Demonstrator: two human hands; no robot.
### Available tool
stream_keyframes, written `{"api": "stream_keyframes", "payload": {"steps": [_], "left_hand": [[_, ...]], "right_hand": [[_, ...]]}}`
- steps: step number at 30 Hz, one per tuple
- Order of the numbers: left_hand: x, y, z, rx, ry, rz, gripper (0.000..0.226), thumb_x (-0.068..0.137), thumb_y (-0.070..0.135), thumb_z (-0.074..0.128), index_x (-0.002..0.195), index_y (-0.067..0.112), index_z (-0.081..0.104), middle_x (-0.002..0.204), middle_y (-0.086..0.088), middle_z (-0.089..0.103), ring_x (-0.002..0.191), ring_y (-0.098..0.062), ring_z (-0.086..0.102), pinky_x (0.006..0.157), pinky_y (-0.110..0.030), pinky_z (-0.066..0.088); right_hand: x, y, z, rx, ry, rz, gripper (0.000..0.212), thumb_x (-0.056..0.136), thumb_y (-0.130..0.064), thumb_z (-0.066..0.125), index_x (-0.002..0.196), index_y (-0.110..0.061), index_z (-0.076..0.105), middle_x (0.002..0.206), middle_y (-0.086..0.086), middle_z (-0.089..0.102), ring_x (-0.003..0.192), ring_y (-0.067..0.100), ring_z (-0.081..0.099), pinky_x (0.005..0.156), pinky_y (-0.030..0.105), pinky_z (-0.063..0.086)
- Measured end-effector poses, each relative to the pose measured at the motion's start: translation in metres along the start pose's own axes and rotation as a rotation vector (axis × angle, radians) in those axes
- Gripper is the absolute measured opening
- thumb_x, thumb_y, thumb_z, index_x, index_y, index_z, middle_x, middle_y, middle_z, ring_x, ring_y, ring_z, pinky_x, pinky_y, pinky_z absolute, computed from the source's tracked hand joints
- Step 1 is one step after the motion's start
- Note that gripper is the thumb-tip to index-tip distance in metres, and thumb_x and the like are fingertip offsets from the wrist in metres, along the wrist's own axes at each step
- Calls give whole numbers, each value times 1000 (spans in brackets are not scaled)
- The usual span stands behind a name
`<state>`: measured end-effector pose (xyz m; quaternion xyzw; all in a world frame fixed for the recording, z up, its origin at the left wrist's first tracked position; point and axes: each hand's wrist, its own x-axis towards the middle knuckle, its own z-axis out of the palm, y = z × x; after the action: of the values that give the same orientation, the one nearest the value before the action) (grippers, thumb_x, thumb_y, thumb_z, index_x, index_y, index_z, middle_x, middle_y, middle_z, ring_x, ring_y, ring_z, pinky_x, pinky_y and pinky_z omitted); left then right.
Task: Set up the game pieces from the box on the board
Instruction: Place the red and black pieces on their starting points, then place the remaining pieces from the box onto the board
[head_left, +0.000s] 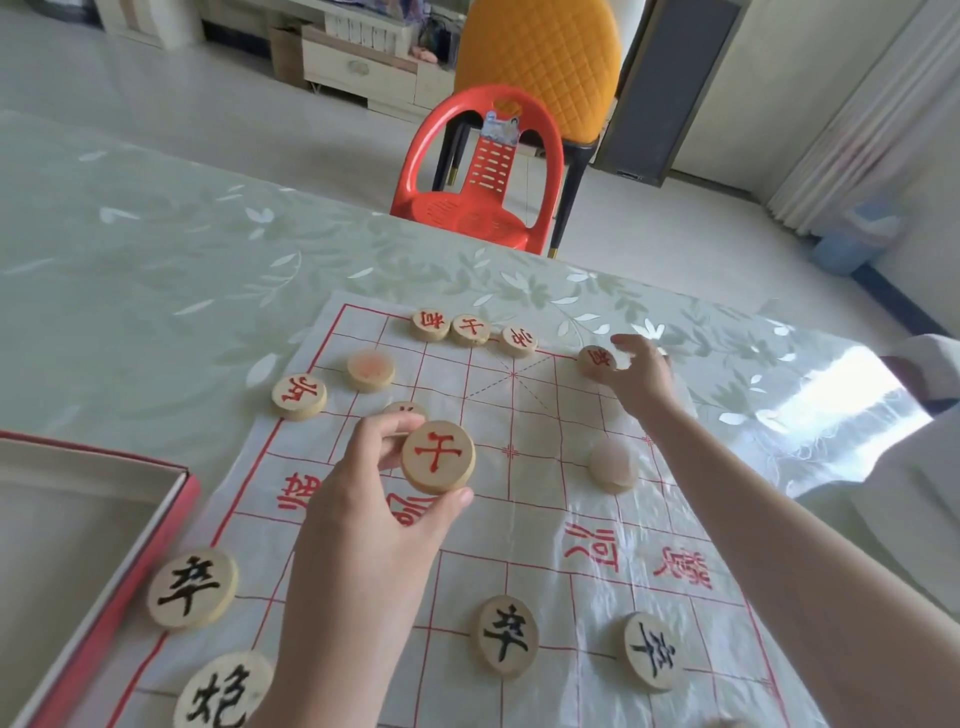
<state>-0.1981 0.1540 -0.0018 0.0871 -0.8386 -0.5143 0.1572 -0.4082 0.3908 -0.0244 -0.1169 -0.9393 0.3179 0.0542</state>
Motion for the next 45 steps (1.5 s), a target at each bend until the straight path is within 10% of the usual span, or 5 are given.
{"api": "stream_keyframes", "payload": {"steps": [10,20,32,39,45], "left_hand": [[1,1,-1,-9,8,19,50,59,31,82,101,33,55,92,21,64,92,9,55,73,-3,41],[0,-2,-8,15,16,17,50,71,21,76,114,33,54,108,24,59,103,5,53,88,-19,44],[5,-5,-23,41,12,-5,39,73,22,74,104,36,57,102,29,59,101,14,50,81,-4,39],[7,-7,-35,14,47,-21,35,75,20,72,103,37,58,100,31,57,100,15,49,81,-2,38],[18,-32,-78,56,192,-92,31,79,8,68,100,30,63,99,17,62,96,-3,58,83,-18,43]], "right_hand": [[-175,-91,-14,517,-737,-269,21,83,-23,65,99,-9,65,81,12,71,57,17,58,44,23,42],[-29,-59,-3,192,8,-137,21,87,-13,56,104,-2,64,86,12,65,63,21,53,49,21,39],[12,-46,18,-79,-99,-59,19,88,-12,54,79,1,66,68,12,59,50,18,45,45,23,32],[-2,-48,26,-20,62,-221,28,86,-12,59,113,-7,61,114,14,56,97,31,59,78,26,39],[-93,-89,27,202,-81,-396,16,87,-11,56,96,-20,66,88,-4,66,58,1,63,48,9,40]]}}
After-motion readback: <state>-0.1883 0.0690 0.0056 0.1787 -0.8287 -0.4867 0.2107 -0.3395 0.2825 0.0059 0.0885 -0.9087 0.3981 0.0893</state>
